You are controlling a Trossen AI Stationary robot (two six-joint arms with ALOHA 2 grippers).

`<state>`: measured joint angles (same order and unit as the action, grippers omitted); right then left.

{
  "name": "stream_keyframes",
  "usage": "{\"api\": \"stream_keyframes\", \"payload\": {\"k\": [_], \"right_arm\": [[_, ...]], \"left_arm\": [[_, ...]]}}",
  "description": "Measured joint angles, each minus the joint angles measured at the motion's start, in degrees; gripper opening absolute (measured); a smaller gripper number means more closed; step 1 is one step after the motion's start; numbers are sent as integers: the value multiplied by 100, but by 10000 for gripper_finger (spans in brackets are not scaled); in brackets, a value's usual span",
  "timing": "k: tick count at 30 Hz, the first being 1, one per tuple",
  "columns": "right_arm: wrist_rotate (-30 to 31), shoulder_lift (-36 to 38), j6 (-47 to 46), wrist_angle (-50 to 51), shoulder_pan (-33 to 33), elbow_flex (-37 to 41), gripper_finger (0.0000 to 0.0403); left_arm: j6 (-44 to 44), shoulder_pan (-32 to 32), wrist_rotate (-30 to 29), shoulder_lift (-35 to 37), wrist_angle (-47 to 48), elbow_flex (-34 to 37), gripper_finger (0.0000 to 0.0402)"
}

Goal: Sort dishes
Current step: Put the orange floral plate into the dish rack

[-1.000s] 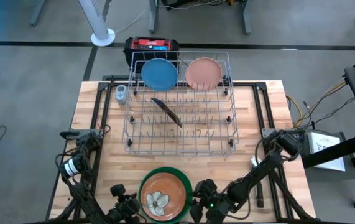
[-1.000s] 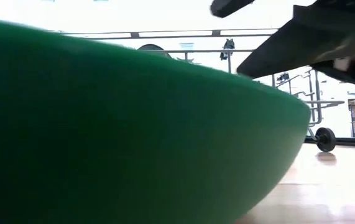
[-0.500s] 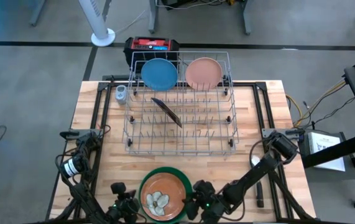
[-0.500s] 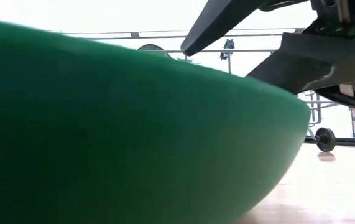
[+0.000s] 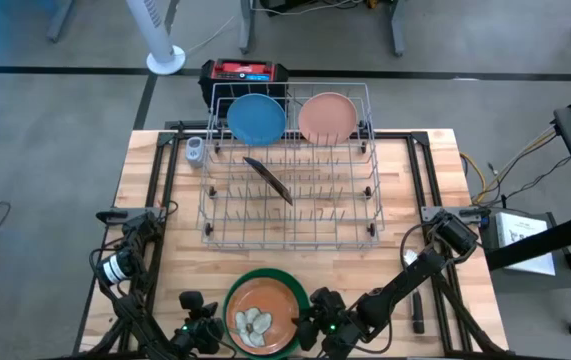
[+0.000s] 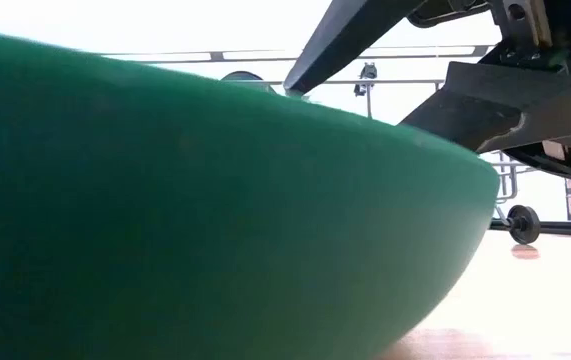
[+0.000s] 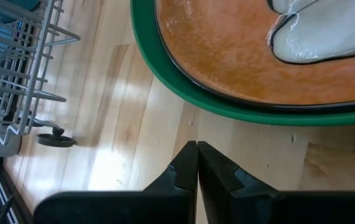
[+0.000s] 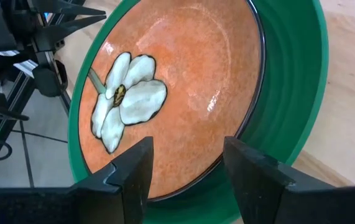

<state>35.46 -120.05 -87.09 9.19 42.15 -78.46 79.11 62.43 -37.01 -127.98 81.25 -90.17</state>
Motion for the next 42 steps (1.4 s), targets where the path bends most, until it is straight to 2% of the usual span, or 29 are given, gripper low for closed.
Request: {"api": "stream_keyframes", "payload": {"k": [4,9,13,29,33,42], "right_arm": [[-8,0,0,2,-4,0,221],[-151,0,-23,0,-54,2,264],[-209,0,-30,0,-89,4,283],[-889,0,110,101,-432,0,288],[-1179,6,143,128,-517,0,285],[-1771,7,320,278,-708,7,284]], "left_arm": [[12,0,-18,0,-2,0,0],[57,-2,-356,0,-81,0,0],[64,-2,-435,0,-89,0,0],[166,-7,-486,0,-479,395,0],[284,-12,-707,0,-565,500,0],[232,-105,-707,17,-851,707,0]]}}
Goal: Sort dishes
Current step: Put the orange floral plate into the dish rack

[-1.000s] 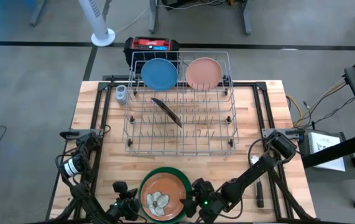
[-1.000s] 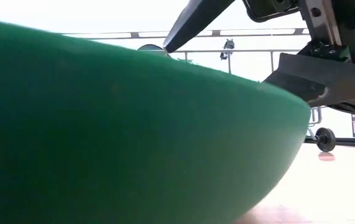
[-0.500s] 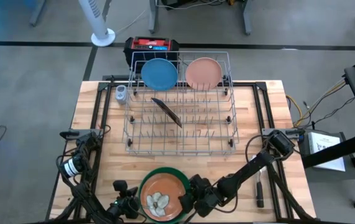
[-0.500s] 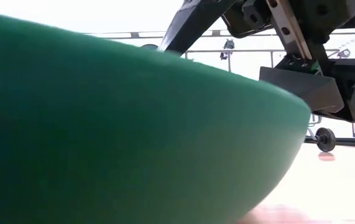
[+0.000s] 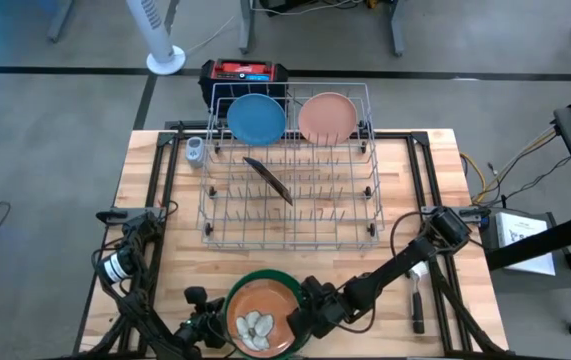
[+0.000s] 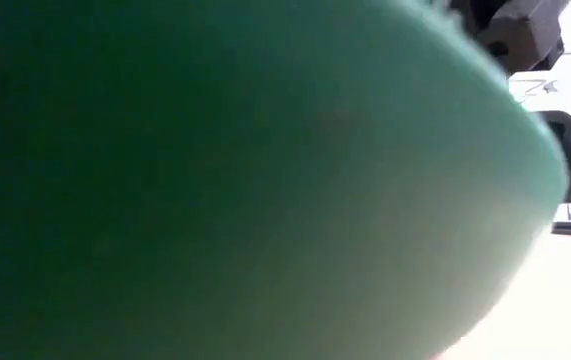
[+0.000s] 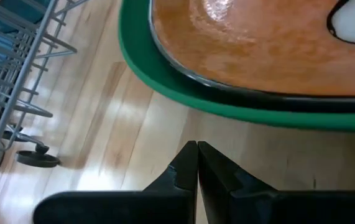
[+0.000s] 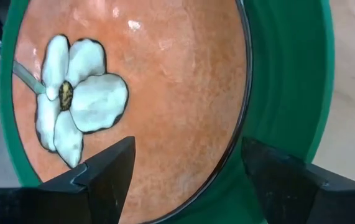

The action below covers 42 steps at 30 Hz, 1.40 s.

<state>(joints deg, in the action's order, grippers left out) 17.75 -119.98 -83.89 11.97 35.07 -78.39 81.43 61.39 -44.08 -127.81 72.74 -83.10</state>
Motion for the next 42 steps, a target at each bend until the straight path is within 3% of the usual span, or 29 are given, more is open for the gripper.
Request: {"api": "stream_keyframes", "payload": {"k": [33,42], "right_arm": [[33,-20,987,-450,-265,22,261],[-7,-20,920,-358,-262,11,233]], "left_arm": [[-232,-105,306,12,-130,23,0],[-653,17,1725,15,538,-343,0]]}}
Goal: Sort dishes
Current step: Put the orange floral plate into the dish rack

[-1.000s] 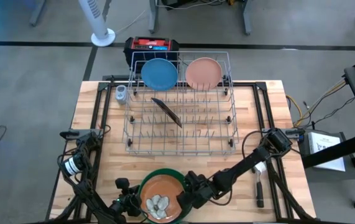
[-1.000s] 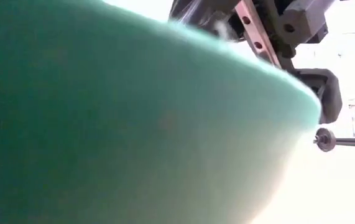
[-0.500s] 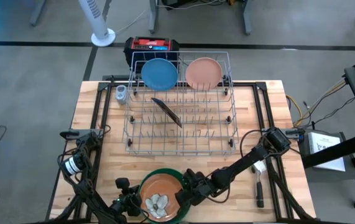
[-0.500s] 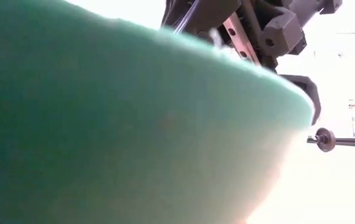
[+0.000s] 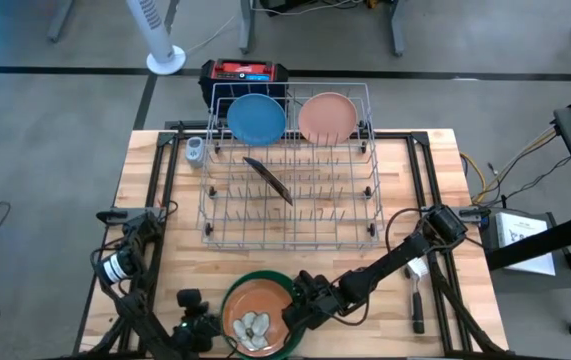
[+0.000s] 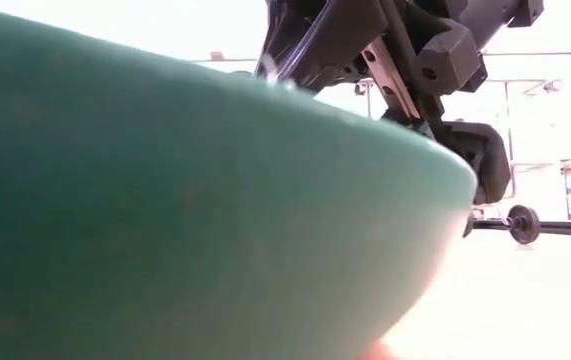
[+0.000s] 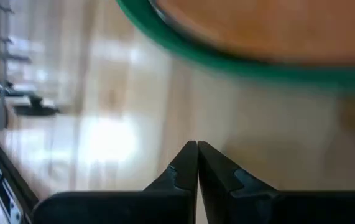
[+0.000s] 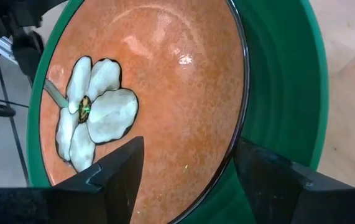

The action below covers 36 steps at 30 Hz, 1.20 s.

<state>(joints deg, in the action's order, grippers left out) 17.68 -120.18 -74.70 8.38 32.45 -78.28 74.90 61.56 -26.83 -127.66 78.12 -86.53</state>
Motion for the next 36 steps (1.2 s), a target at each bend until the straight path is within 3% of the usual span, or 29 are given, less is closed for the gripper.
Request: {"api": "stream_keyframes", "payload": {"k": [5,7,10,14,17,26,31,36], "right_arm": [[-19,0,26,17,0,0,220],[-27,0,31,20,0,0,216],[-150,0,42,17,0,-2,216],[-180,0,109,11,0,-7,226],[-180,0,119,-3,2,-9,236],[-178,2,185,-47,3,-11,263],[-178,2,263,-55,0,-11,273],[-178,7,275,-57,-13,-11,274]], "left_arm": [[143,210,566,0,315,-169,0],[365,346,502,59,334,-273,0],[751,556,-220,221,297,-522,0],[1516,769,-1853,306,311,-630,0],[2125,777,-2326,319,304,-564,0],[2934,776,-2374,298,137,-399,0],[2929,768,-2580,299,-574,-103,0],[2924,754,-2327,297,-828,41,0]]}}
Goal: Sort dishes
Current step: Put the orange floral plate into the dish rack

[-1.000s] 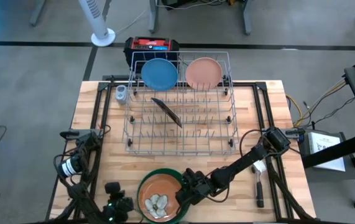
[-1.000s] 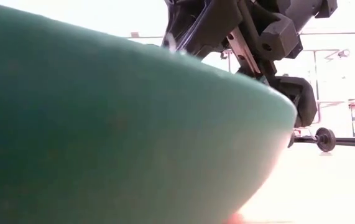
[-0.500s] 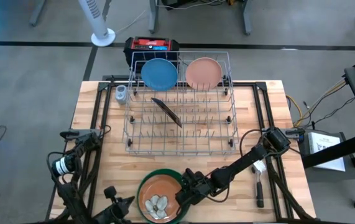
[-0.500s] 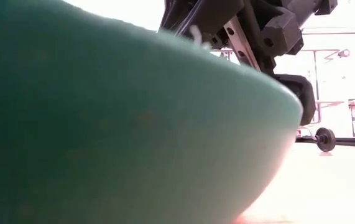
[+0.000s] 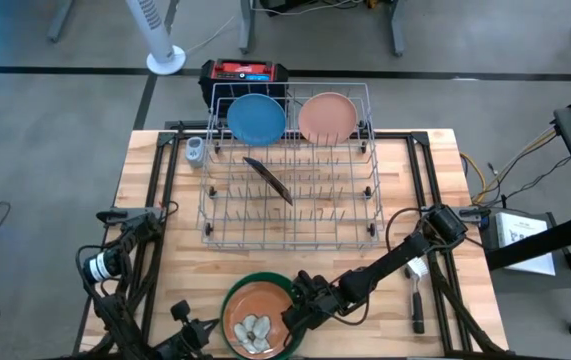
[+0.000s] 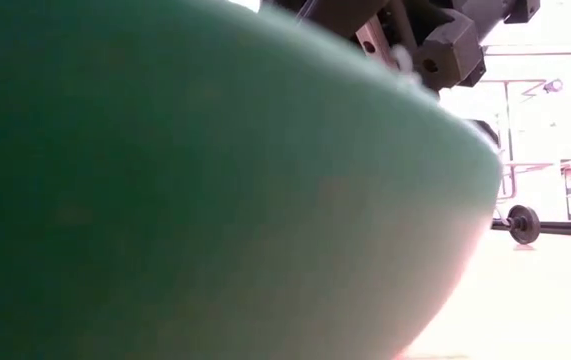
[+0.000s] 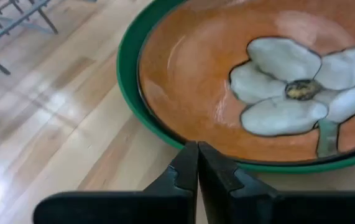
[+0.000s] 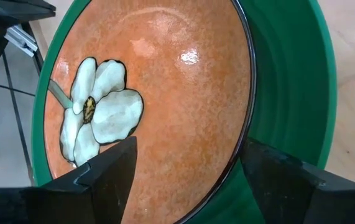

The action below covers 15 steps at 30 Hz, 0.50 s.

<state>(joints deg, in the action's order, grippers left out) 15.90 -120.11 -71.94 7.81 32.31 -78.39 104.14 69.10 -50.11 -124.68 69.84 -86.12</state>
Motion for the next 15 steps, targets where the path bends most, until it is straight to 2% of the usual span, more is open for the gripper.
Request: {"api": "stream_keyframes", "payload": {"k": [15], "right_arm": [[-11,0,0,-7,-39,0,280]], "left_arm": [[46,-127,-131,-132,-483,106,0]]}}
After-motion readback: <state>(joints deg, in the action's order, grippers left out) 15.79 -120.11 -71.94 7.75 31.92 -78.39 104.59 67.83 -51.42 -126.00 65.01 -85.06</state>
